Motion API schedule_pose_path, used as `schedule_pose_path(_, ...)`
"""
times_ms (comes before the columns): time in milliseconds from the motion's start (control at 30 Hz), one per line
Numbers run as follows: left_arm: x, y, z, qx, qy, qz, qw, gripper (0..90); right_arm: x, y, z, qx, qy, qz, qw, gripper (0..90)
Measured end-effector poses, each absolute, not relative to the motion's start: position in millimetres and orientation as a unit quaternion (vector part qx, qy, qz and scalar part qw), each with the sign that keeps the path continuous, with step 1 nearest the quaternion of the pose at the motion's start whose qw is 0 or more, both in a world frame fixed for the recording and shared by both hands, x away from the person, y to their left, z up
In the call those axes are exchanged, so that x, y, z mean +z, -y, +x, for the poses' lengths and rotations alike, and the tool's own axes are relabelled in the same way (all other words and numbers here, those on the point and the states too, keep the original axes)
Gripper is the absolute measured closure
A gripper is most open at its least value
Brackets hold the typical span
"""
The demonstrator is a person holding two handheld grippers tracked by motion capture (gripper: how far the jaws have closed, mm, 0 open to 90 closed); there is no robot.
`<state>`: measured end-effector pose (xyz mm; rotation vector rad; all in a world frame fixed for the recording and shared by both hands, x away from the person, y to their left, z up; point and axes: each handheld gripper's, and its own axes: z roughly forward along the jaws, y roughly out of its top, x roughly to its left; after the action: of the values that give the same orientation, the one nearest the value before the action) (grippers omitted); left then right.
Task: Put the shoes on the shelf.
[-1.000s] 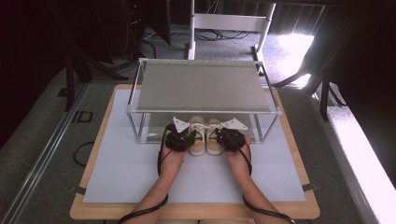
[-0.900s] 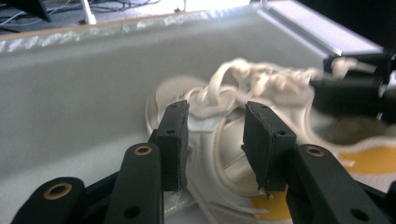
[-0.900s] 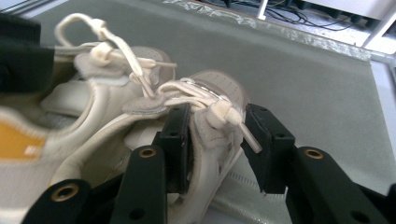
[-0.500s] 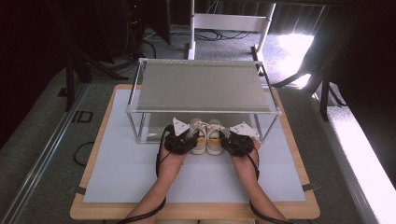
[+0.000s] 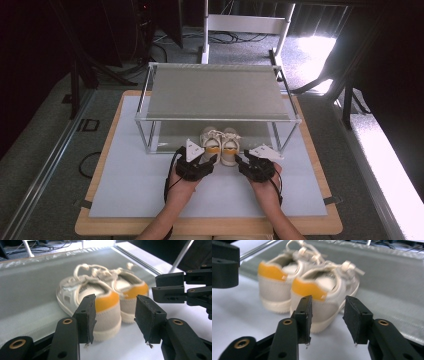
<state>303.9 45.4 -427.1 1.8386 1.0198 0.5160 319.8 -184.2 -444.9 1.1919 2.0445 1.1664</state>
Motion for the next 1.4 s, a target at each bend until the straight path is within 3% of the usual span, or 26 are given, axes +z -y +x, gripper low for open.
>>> schedule_pose_path(133,-432.1,-44.5,300.4,0.209,-0.422,0.758,0.45,52.6,-449.0,183.4,313.8,0.421,-0.759,0.43,0.248,61.3)
schedule_pose_path(267,-439.5,-43.1,300.4,0.213,-0.422,0.763,0.442,61.7,-451.8,181.4,309.8,0.415,-0.767,0.421,0.25,65.6)
schedule_pose_path(300,-441.1,-43.0,300.6,0.21,-0.42,0.763,0.443,68.7,-452.5,180.8,309.4,0.413,-0.77,0.417,0.252,68.8)
schedule_pose_path(500,-448.5,-37.8,303.9,0.211,-0.414,0.77,0.436,73.2,-456.6,179.0,311.7,0.409,-0.771,0.421,0.248,74.9)
schedule_pose_path(1400,-458.6,-39.6,340.2,0.208,-0.404,0.779,0.432,73.1,-459.6,171.0,342.4,0.394,-0.767,0.434,0.259,64.3)
